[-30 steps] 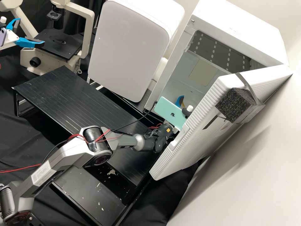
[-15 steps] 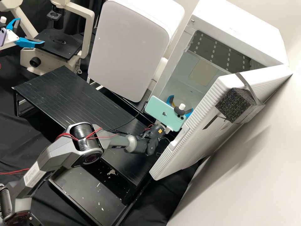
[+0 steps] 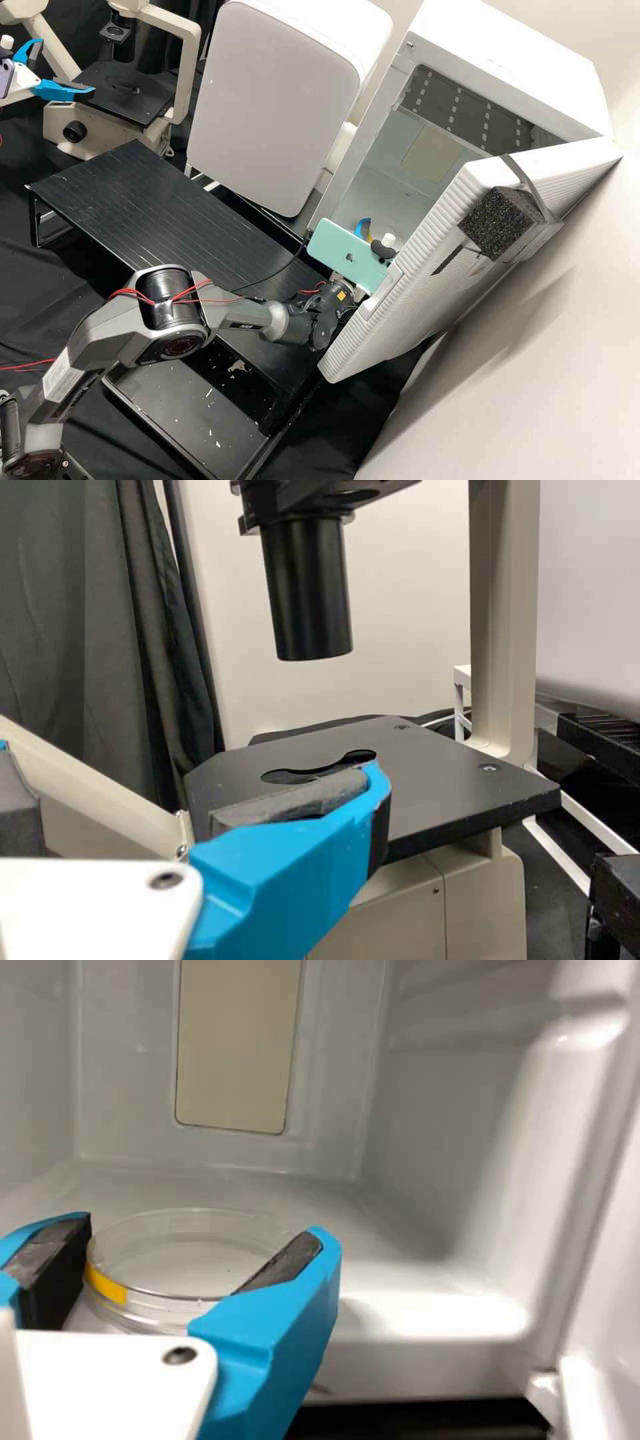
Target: Take the petri dish out of the incubator
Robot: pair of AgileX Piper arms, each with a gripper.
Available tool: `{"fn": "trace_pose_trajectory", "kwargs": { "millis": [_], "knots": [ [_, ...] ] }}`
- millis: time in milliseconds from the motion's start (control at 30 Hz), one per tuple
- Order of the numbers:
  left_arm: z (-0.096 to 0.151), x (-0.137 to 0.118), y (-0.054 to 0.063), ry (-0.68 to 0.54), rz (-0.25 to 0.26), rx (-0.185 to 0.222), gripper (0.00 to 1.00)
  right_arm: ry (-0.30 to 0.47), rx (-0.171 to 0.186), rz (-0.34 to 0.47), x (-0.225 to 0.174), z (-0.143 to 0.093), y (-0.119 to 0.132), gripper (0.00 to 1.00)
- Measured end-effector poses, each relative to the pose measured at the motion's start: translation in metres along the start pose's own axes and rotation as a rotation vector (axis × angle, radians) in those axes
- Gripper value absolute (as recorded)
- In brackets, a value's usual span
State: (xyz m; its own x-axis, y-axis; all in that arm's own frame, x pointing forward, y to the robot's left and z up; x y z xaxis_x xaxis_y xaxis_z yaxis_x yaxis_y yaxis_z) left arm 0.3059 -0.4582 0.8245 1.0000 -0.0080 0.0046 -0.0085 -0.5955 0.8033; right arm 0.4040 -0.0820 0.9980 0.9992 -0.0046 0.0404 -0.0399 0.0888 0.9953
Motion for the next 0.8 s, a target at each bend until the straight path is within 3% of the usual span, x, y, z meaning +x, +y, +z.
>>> {"fn": "trace_pose_trajectory", "kwargs": {
  "millis": [167,400,800],
  "knots": [
    [0.000,0.000,0.000,0.000,0.000,0.000,1.00,0.009,-0.004,0.013,-0.026,0.001,0.008,0.00],
    [0.000,0.000,0.000,0.000,0.000,0.000,1.00,0.020,0.017,0.031,-0.060,0.001,0.009,0.00],
    [0.000,0.000,0.000,0.000,0.000,0.000,1.00,0.173,0.051,0.057,-0.113,-0.027,-0.003,0.00]
  ]
}}
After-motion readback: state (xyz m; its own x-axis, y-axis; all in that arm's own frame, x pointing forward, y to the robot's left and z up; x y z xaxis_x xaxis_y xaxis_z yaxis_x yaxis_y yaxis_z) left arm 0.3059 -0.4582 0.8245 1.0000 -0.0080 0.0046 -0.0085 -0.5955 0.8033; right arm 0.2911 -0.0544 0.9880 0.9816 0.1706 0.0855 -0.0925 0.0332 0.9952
